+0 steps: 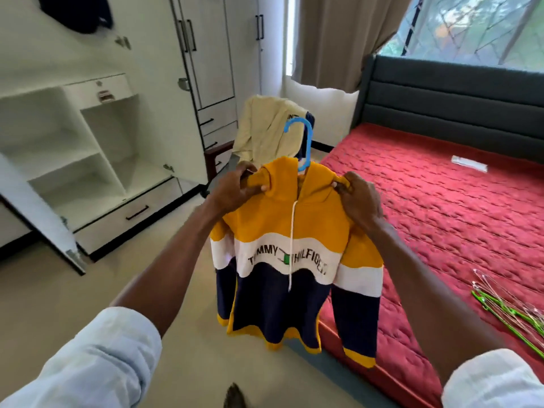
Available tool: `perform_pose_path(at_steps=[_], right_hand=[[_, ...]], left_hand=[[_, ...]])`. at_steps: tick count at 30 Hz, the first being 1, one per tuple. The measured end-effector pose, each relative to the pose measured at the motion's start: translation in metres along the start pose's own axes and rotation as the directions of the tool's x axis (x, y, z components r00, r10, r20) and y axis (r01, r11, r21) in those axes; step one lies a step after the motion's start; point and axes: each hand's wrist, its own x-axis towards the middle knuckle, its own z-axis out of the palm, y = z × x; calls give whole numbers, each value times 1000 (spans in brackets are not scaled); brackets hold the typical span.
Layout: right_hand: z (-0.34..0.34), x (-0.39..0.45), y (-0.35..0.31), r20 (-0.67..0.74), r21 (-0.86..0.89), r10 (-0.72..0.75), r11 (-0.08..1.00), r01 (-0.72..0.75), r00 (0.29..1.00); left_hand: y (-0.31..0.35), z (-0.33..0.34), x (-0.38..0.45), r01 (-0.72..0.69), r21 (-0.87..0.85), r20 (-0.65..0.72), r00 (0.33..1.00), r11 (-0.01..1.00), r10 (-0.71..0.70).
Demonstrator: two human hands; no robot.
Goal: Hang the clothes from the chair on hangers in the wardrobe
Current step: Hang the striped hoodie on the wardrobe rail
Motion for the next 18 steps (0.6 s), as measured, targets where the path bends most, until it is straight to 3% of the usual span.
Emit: perform_pose_path(at_steps=[6, 11, 16, 18], right_hand=[[79, 67, -81, 73, 135, -170, 978, 159, 983], [162, 127, -173, 246, 215, -240, 958, 189, 939], [226, 171, -249, 142, 269, -374, 906, 328, 917], [247, 185, -276, 100, 288, -358, 904, 317, 928]], left_hand=[[-101, -87, 22, 105, 179, -87, 992, 978, -91], [-174, -155, 40, 206, 161, -168, 969, 965, -179], [-226, -227, 56, 270, -63, -230, 933, 961, -277], [-245, -254, 67, 263, -24, -285, 923, 965, -259]])
